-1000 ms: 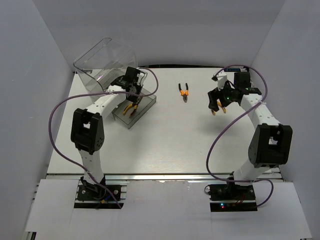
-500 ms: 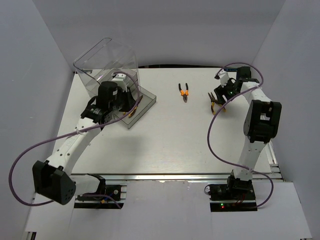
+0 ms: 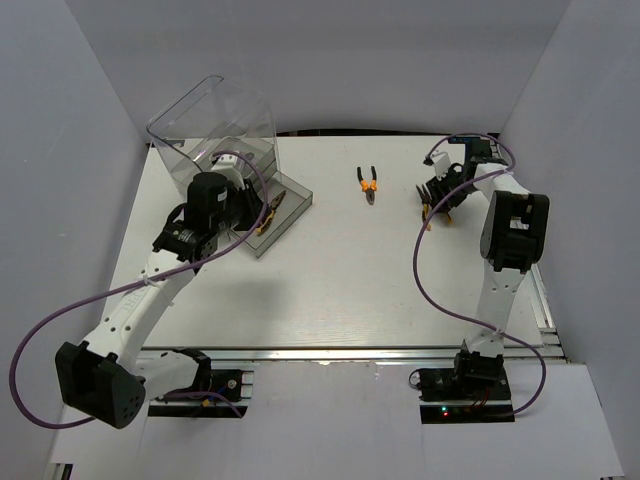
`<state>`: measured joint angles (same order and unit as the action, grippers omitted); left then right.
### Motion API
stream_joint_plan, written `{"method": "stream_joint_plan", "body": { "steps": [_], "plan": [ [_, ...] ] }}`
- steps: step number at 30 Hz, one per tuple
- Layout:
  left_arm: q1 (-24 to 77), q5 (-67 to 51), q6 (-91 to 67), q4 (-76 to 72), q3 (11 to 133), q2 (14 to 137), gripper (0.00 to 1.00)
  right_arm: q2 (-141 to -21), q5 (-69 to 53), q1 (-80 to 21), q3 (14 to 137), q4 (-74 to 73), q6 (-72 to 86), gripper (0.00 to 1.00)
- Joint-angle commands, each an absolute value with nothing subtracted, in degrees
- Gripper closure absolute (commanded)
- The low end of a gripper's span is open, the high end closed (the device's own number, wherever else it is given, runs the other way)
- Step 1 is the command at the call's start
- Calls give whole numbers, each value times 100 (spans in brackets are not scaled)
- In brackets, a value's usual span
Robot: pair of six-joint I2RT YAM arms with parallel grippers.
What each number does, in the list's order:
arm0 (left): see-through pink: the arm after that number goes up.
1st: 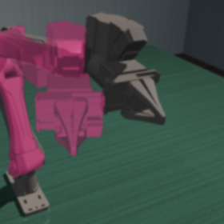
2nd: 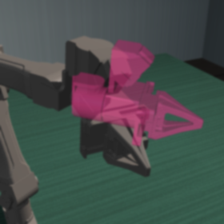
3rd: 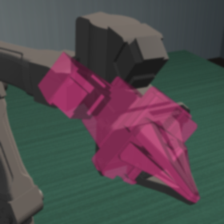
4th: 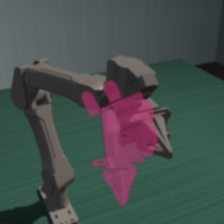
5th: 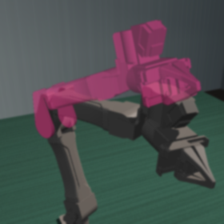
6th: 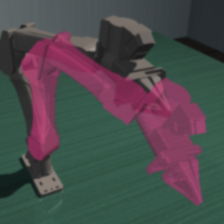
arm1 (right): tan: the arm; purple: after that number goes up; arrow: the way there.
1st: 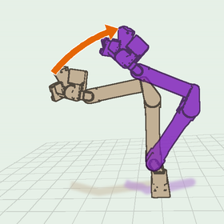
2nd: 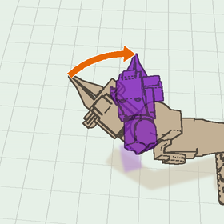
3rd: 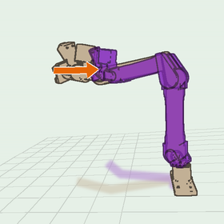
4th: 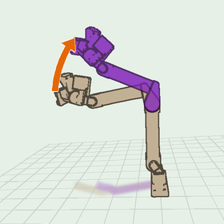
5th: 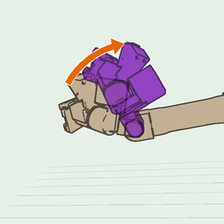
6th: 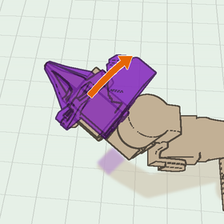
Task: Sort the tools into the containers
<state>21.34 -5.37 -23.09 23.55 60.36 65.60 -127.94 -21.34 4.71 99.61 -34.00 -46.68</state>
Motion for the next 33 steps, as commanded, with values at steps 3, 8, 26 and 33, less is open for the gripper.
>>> {"method": "stream_joint_plan", "body": {
  "steps": [3, 8, 26, 33],
  "plan": [
    [2083, -510, -2505, 2364, 5933, 6363, 67, -12894, -2162, 466, 10002, -3551, -4597, 63],
    [2083, -606, -2663, 2180, 5810, 6328, 67, -12762, -2048, 466, 9782, -3568, -4693, 91],
    [2074, 202, -3006, 1889, 5423, 4879, 49, -10793, -4456, -1457, 8921, -2439, -1796, 100],
    [2074, 413, -3173, 2170, 5388, 4369, 43, -11557, -3061, -2926, 10018, -1521, 1219, 100]
  ]
}}
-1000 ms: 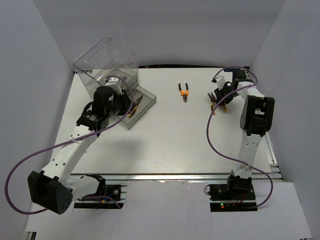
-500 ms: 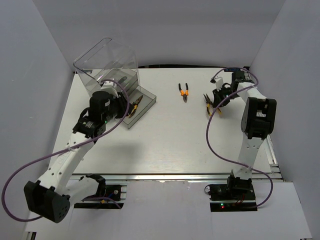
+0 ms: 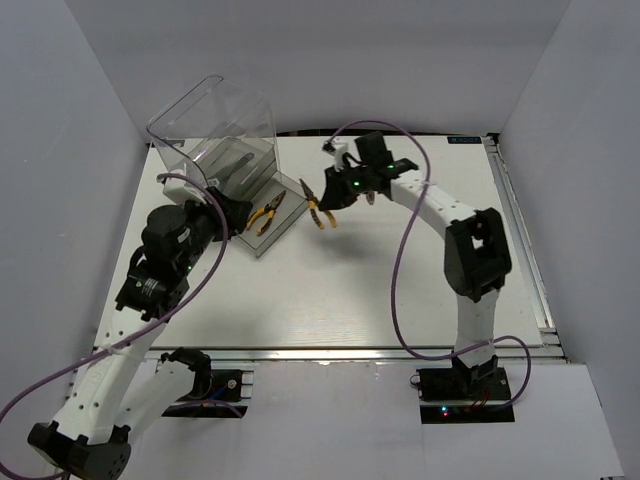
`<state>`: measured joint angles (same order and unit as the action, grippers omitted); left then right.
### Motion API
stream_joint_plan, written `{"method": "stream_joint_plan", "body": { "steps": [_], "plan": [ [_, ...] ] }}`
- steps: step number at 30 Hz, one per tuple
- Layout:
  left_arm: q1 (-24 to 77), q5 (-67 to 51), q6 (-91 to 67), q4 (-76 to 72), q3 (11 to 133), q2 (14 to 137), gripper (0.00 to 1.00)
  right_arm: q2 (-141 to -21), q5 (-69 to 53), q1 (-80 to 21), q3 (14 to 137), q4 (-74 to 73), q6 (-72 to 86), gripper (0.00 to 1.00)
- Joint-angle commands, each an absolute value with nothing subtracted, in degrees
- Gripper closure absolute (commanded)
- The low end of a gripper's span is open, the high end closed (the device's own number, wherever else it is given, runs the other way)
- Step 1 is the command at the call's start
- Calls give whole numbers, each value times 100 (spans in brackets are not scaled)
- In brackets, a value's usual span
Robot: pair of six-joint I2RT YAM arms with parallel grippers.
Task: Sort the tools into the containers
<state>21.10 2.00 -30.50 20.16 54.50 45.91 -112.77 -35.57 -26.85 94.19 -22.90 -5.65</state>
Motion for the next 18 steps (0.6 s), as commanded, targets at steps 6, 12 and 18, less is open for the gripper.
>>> {"method": "stream_joint_plan", "body": {
  "steps": [6, 12, 18],
  "plan": [
    [2074, 650, -3436, 2557, 5379, 3912, 43, -12260, -2446, -3682, 10905, -845, 2582, 100],
    [2083, 835, -3630, 2935, 5484, 3656, 42, -12893, -1521, -4069, 11329, -415, 3066, 100],
    [2083, 861, -3639, 3155, 5782, 3788, 42, -13332, -1275, -4245, 11259, 395, 3164, 72]
  ]
}}
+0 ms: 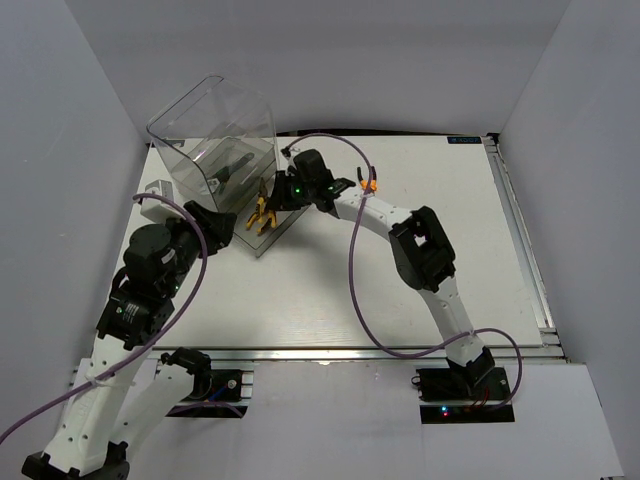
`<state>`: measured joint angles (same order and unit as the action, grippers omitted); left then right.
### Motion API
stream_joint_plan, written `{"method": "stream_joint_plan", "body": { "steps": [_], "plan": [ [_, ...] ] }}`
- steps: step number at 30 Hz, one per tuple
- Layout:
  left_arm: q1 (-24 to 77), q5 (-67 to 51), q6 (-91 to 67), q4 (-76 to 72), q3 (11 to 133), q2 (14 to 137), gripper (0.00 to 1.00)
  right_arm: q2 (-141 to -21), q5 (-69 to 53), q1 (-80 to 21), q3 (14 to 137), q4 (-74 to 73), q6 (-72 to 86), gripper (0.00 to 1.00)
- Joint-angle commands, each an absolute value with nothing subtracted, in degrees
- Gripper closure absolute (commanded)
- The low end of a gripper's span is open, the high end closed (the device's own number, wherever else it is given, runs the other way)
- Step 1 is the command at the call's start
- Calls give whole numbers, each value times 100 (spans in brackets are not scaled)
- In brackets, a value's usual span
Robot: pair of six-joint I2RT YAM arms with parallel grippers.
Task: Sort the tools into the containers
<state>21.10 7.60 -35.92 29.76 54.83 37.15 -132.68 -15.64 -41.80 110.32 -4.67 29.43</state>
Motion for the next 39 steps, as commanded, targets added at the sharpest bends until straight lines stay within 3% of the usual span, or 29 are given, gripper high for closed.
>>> {"method": "stream_joint_plan", "body": {
  "steps": [1, 5, 7, 12, 16, 20, 23, 28, 34, 39],
  "plan": [
    [2083, 861, -3639, 3155, 5801, 3805, 42, -13359, -1301, -4236, 11259, 526, 3138, 69],
    [2074, 844, -3665, 3155, 5871, 3876, 42, -13360, -1301, -4237, 11224, 598, 2918, 48],
    [2083, 844, -3674, 3146, 5854, 3920, 42, -13263, -1362, -4228, 11110, 685, 2796, 43],
    [2083, 809, -3551, 2980, 5845, 4043, 41, -12799, -1853, -4105, 10838, 826, 1901, 43],
    [2074, 730, -3410, 2866, 5810, 4184, 40, -12525, -2232, -3658, 10767, 327, 240, 43],
    [2074, 633, -3445, 2567, 5565, 4201, 40, -12489, -1584, -3131, 10618, -403, -736, 39],
    [2074, 571, -3463, 2444, 5406, 4210, 39, -12506, -285, -2796, 10406, -562, -765, 25],
    [2083, 510, -3454, 2285, 5326, 4368, 38, -12779, 1009, -2383, 10608, -739, -405, 16],
    [2074, 387, -3410, 2180, 5370, 4614, 38, -13166, 1441, -2110, 10793, -677, -229, 22],
    [2074, 325, -3393, 2162, 5423, 4755, 38, -13500, 1450, -1987, 11004, -650, -141, 33]
  ]
}}
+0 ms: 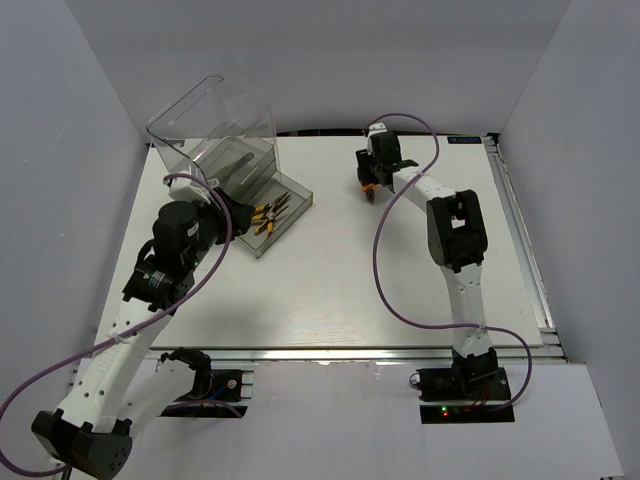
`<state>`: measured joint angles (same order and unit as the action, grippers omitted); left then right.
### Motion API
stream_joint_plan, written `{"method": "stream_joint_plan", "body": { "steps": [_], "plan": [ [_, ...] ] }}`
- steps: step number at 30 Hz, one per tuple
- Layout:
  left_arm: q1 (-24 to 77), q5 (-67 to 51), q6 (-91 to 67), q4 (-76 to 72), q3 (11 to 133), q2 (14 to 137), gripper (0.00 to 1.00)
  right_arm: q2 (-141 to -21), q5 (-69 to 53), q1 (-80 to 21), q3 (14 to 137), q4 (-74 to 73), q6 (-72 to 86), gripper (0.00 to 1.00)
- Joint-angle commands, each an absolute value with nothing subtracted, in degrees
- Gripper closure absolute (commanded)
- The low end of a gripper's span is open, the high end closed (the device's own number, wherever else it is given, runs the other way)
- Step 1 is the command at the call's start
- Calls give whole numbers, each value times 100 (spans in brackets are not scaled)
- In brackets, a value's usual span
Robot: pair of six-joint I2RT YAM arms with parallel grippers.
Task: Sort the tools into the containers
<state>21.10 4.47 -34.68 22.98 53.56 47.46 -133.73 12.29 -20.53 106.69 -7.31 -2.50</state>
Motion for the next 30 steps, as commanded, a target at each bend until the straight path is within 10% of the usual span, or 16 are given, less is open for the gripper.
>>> {"method": "stream_joint_plan", "body": {
  "steps": [1, 16, 30],
  "plan": [
    [2083, 325, -3384, 2162, 5449, 4772, 38, -13544, 1459, -1943, 11021, -650, -123, 35],
    [2083, 246, -3375, 2153, 5599, 5089, 38, -13799, 686, -1793, 10978, -870, -44, 75],
    [2074, 272, -3489, 2162, 5467, 4799, 38, -13395, 334, -1775, 10108, -897, 211, 63]
  ]
}}
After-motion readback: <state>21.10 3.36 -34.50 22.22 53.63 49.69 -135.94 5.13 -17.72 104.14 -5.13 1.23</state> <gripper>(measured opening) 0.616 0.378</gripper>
